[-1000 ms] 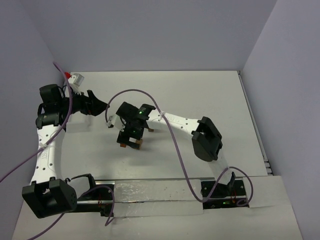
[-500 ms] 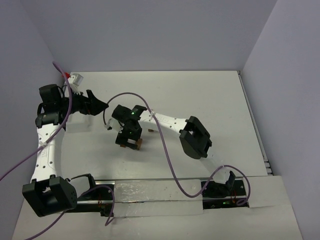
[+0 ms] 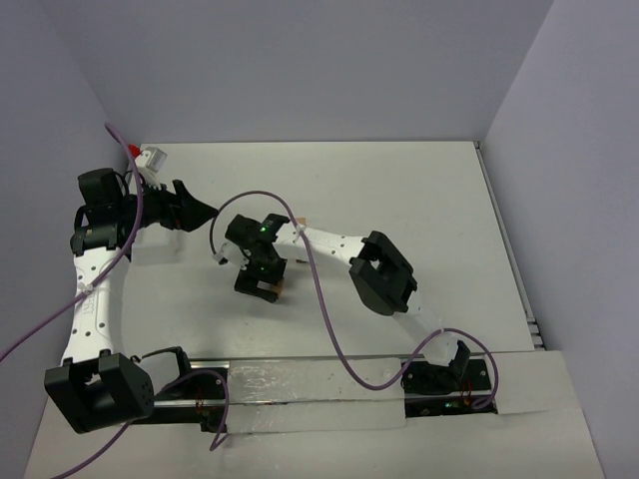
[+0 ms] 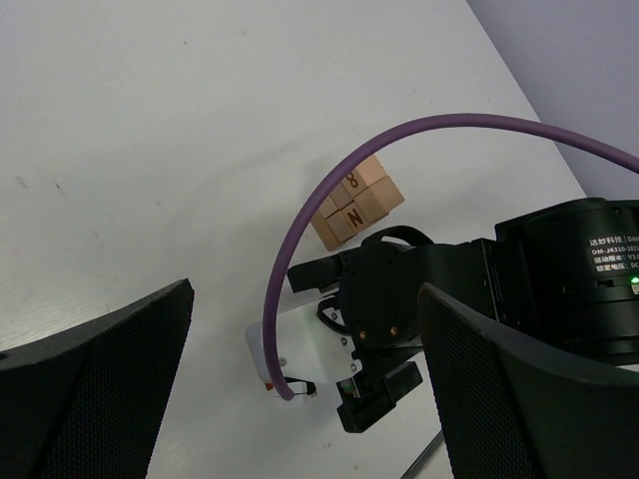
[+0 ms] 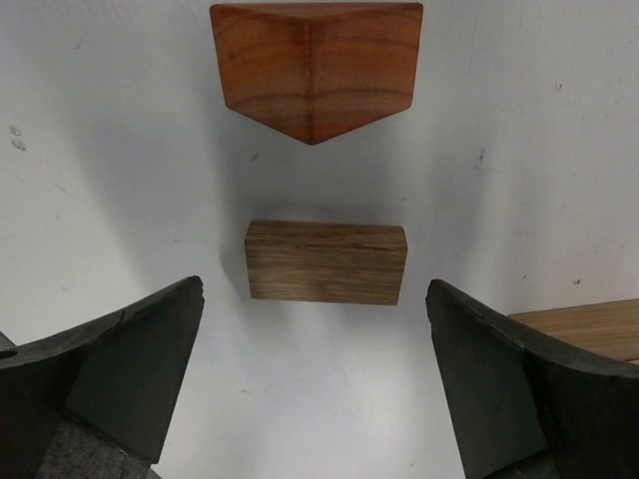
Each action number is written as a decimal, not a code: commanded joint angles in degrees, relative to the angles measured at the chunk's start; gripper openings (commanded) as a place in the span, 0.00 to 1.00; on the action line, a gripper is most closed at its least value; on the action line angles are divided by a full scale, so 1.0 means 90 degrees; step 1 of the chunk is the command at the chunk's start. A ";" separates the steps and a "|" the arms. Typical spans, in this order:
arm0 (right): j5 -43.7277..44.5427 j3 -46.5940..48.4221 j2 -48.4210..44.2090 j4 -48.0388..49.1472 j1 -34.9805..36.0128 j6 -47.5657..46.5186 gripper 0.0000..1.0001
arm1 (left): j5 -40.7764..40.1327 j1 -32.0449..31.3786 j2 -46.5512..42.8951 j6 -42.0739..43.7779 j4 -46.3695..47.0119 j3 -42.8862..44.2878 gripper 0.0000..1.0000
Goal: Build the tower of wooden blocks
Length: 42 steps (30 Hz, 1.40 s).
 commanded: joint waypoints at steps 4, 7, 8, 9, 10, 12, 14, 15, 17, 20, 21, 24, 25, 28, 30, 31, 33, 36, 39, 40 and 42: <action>-0.0108 -0.0252 -0.0014 0.0239 -0.0083 -0.0088 0.96 | 0.0185 0.0051 -0.0075 -0.0022 0.0034 0.0035 0.99; -0.0117 -0.0357 -0.0050 0.0319 -0.0080 -0.0092 0.94 | 0.0189 0.0061 -0.0053 -0.0037 0.0051 0.0025 0.99; -0.0132 -0.0379 -0.0058 0.0341 -0.0073 -0.0100 0.93 | 0.0189 0.0061 -0.0053 -0.0044 0.0058 0.0025 0.99; -0.0132 -0.0389 -0.0057 0.0352 -0.0073 -0.0109 0.93 | 0.0189 0.0061 -0.0044 -0.0044 0.0058 0.0025 0.99; -0.0139 -0.0396 -0.0051 0.0365 -0.0073 -0.0102 0.92 | 0.0189 0.0061 -0.0044 -0.0044 0.0058 0.0025 0.99; -0.0118 -0.0398 -0.0038 0.0393 -0.0083 -0.0109 0.91 | 0.0180 0.0071 -0.0034 -0.0040 0.0054 0.0035 0.99; -0.0093 -0.0421 -0.0042 0.0435 -0.0083 -0.0117 0.88 | 0.0171 0.0063 -0.0032 -0.0034 0.0050 0.0033 0.99; -0.0093 -0.0437 -0.0057 0.0467 -0.0083 -0.0110 0.86 | 0.0179 0.0070 -0.0024 -0.0034 0.0058 0.0026 0.99; -0.0045 -0.0447 -0.0105 0.0506 -0.0082 -0.0100 0.82 | 0.0161 0.0071 -0.0034 -0.0034 0.0067 0.0016 0.99; 0.0014 -0.0467 -0.0155 0.0604 -0.0083 -0.0090 0.77 | 0.0160 0.0100 -0.0024 -0.0044 0.0068 0.0016 0.99; 0.0021 -0.0461 -0.0161 0.0611 -0.0083 -0.0078 0.76 | 0.0166 0.0094 -0.0024 -0.0044 0.0062 0.0022 0.99; 0.0044 -0.0457 -0.0212 0.0633 -0.0082 -0.0061 0.65 | 0.0161 0.0109 -0.0043 -0.0035 0.0039 0.0035 0.99; 0.0044 -0.0457 -0.0249 0.0634 -0.0074 -0.0061 0.63 | 0.0160 0.0110 -0.0044 -0.0034 0.0038 0.0035 0.99; -0.0073 -0.0443 -0.0411 0.0543 -0.0073 -0.0095 0.55 | 0.0154 0.0132 -0.0076 -0.0025 0.0023 0.0039 0.99; -0.0190 -0.0445 -0.0599 0.0411 -0.0073 -0.0151 0.51 | 0.0190 0.0171 -0.0092 -0.0047 0.0029 0.0045 0.99; -0.0250 -0.0462 -0.0706 0.0377 -0.0073 -0.0188 0.51 | 0.0266 0.0223 -0.0078 -0.0091 0.0043 0.0037 0.99; -0.0561 -0.0682 -0.1189 0.0327 -0.0063 -0.0316 0.49 | 0.0794 0.0523 0.0052 -0.0254 0.0117 0.0025 0.99; -0.0865 -0.1103 -0.1766 0.0201 -0.0063 -0.0551 0.46 | 0.1196 0.0823 0.0263 -0.0263 0.0053 0.0108 0.99; -0.1245 -0.1499 -0.2402 -0.0010 -0.0072 -0.0929 0.45 | 0.1246 0.0908 0.0329 -0.0183 -0.0078 0.0198 0.99; -0.1315 -0.1521 -0.2542 -0.0081 -0.0073 -0.1053 0.45 | 0.1244 0.0919 0.0319 -0.0181 -0.0096 0.0218 0.99; -0.1422 -0.1648 -0.2927 -0.0264 -0.0092 -0.1369 0.45 | 0.1224 0.0910 0.0273 -0.0200 -0.0052 0.0211 0.99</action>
